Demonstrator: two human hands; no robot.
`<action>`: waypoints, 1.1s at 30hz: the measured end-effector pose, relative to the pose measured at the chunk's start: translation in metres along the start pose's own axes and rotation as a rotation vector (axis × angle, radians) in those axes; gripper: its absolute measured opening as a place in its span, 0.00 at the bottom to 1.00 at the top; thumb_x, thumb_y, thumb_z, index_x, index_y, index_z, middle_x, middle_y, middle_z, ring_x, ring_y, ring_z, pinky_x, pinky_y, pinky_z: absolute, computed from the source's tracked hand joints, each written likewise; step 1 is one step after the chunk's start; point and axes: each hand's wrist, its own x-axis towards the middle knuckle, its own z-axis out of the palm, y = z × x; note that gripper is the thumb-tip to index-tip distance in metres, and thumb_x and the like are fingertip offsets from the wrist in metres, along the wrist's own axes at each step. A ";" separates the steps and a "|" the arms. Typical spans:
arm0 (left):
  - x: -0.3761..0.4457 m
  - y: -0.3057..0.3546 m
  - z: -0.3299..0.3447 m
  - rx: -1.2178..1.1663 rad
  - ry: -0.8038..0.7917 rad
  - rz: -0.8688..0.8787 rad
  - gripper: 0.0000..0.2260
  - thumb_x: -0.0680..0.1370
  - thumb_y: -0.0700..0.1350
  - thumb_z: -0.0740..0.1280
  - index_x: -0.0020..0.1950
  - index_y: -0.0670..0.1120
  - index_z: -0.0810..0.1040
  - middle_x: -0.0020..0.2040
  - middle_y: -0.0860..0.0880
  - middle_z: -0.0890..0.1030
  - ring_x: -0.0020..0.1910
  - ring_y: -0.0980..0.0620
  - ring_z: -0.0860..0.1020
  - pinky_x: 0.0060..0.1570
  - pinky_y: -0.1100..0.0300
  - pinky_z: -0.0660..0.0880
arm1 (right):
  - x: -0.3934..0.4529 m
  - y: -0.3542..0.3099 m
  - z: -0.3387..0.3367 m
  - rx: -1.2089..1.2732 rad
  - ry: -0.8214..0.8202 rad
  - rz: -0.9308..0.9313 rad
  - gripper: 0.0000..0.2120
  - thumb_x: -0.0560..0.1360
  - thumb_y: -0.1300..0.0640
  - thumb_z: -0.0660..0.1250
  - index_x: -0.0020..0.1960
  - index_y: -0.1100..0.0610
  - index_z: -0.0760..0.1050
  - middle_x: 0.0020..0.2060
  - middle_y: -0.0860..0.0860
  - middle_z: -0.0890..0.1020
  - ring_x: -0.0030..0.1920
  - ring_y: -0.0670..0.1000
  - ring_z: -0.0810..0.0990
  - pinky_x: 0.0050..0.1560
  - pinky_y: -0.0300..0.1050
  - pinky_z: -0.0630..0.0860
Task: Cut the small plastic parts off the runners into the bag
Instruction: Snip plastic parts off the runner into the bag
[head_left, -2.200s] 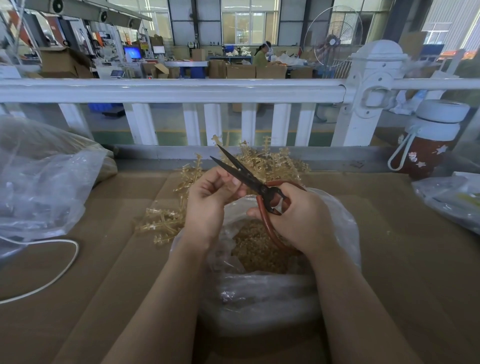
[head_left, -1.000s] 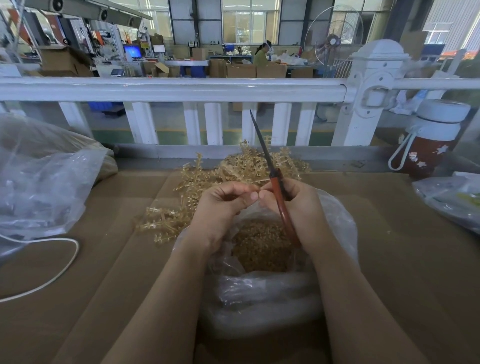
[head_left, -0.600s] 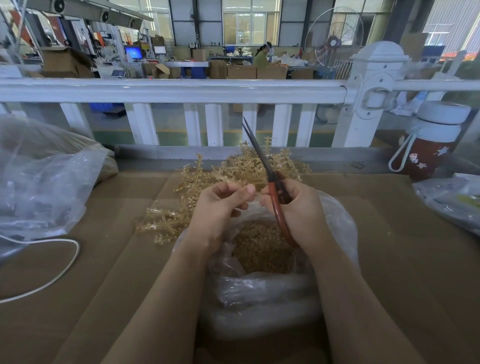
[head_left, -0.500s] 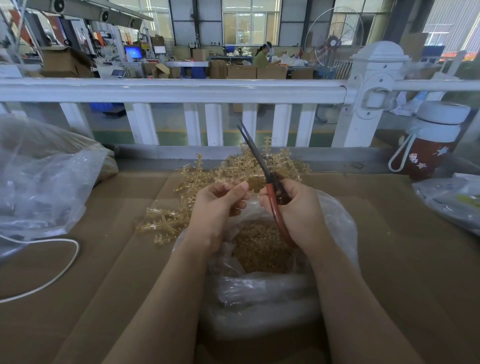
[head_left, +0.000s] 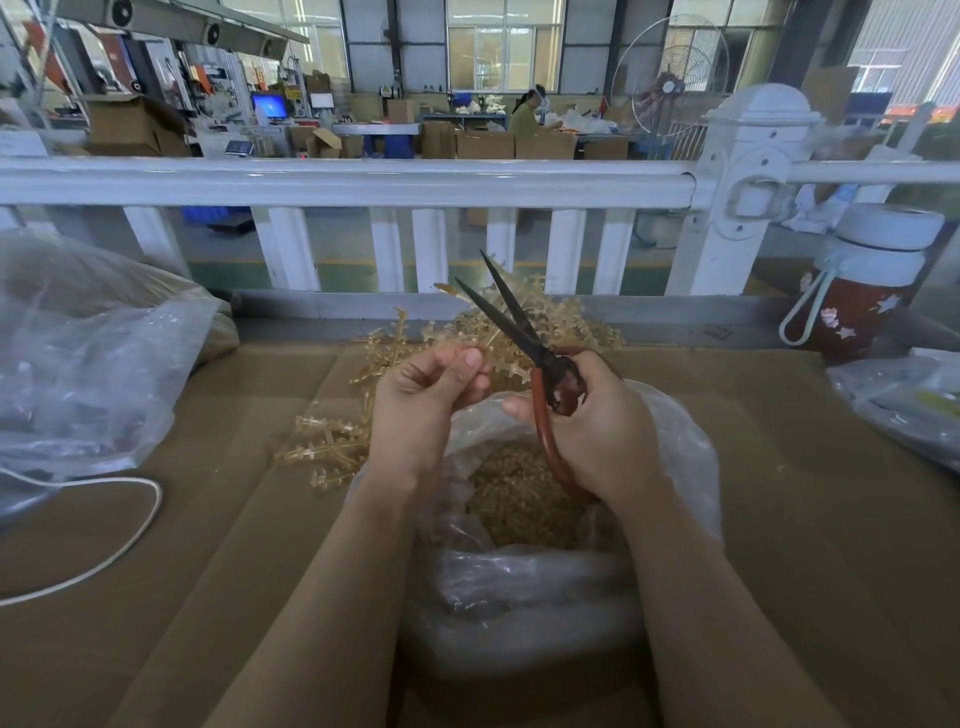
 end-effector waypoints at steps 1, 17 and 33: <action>0.000 0.000 0.001 0.010 -0.005 0.015 0.03 0.76 0.41 0.70 0.44 0.42 0.82 0.36 0.49 0.82 0.36 0.56 0.78 0.44 0.63 0.77 | 0.000 0.000 0.000 -0.029 -0.006 -0.014 0.28 0.61 0.23 0.69 0.50 0.41 0.73 0.44 0.35 0.81 0.46 0.34 0.78 0.41 0.32 0.70; 0.004 -0.002 -0.001 -0.037 0.042 0.053 0.10 0.81 0.33 0.62 0.49 0.43 0.81 0.35 0.51 0.81 0.35 0.58 0.77 0.40 0.66 0.75 | 0.000 0.010 0.003 -0.274 -0.078 -0.156 0.27 0.65 0.26 0.71 0.51 0.46 0.73 0.46 0.38 0.79 0.45 0.41 0.76 0.41 0.33 0.73; 0.002 0.003 -0.004 -0.085 0.041 0.058 0.11 0.78 0.30 0.65 0.45 0.44 0.83 0.32 0.50 0.81 0.33 0.56 0.77 0.41 0.63 0.74 | 0.000 0.006 0.000 -0.305 -0.040 -0.149 0.25 0.65 0.25 0.68 0.45 0.47 0.75 0.37 0.39 0.78 0.38 0.36 0.74 0.36 0.30 0.68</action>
